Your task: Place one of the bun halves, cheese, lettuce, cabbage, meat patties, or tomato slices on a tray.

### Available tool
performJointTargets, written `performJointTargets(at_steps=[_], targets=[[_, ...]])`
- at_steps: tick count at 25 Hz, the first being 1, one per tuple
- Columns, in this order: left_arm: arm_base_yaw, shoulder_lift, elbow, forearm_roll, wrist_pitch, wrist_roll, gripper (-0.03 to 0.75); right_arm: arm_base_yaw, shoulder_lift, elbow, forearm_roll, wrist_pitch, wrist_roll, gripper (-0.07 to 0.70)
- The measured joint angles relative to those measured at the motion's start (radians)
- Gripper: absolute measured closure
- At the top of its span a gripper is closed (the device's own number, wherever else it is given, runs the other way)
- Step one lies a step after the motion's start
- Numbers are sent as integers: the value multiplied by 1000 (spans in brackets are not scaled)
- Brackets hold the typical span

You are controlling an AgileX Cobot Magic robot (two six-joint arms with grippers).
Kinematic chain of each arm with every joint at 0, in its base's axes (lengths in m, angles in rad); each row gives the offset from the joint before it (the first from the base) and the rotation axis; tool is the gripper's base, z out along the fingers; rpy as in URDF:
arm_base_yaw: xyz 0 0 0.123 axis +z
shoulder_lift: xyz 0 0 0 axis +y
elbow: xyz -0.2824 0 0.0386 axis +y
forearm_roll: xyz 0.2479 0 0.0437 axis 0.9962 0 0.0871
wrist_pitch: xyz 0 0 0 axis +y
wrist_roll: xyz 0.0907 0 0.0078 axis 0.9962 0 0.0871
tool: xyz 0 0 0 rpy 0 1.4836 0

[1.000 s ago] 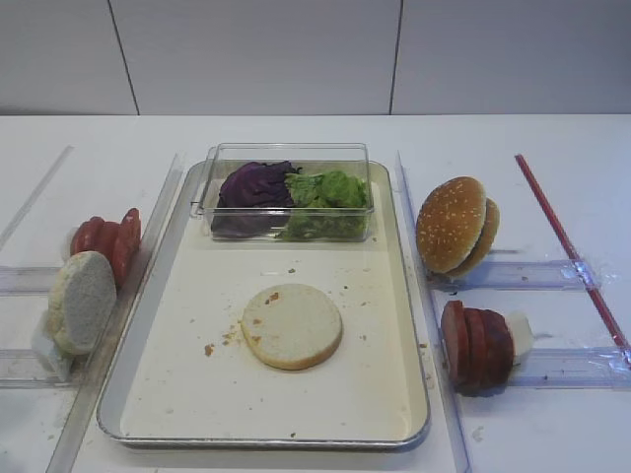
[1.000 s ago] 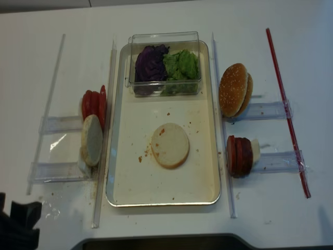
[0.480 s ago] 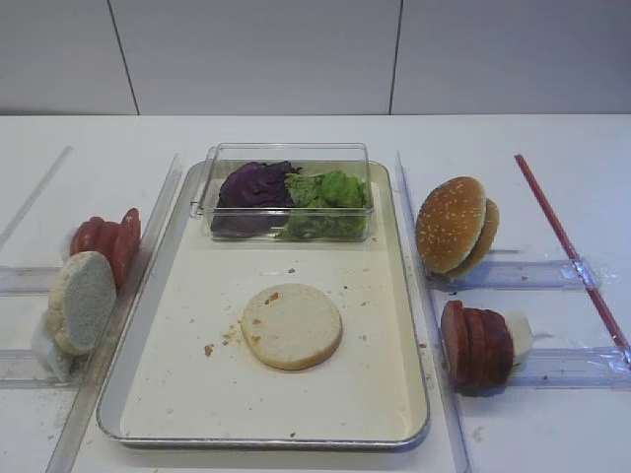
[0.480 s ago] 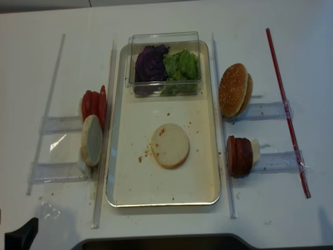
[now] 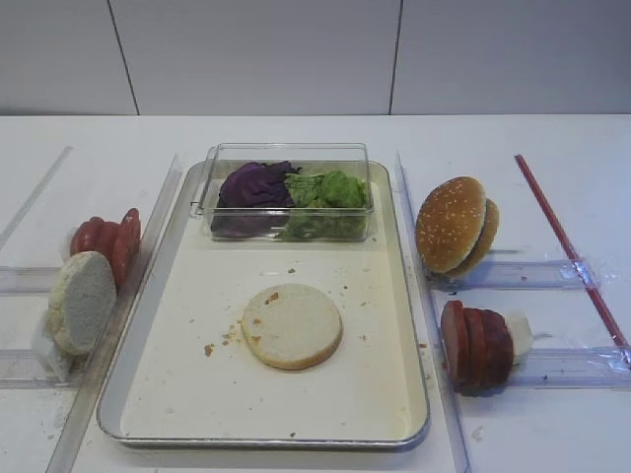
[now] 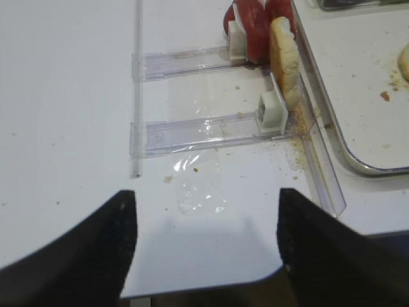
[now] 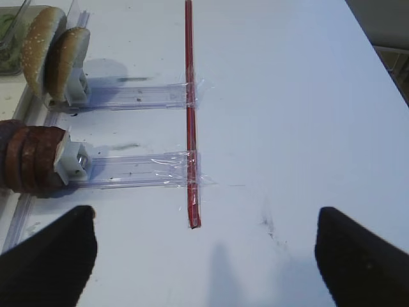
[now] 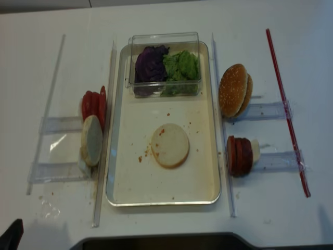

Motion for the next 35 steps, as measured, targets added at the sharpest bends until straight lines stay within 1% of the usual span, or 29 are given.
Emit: performJointTargets(at_steps=[8, 13, 25, 28, 35], targets=[[0, -5, 0, 1, 0, -2, 284, 0, 0, 0, 0, 0, 0, -60], [0, -51, 0, 1, 2, -2, 286, 0, 0, 0, 0, 0, 0, -60], [0, -53, 3, 1, 8, -10, 287, 0, 0, 2, 0, 0, -1, -60], [0, -53, 3, 1, 8, -10, 286, 0, 0, 2, 16, 0, -14, -60], [0, -53, 3, 1, 8, -12, 244, 0, 0, 2, 21, 0, -18, -60]])
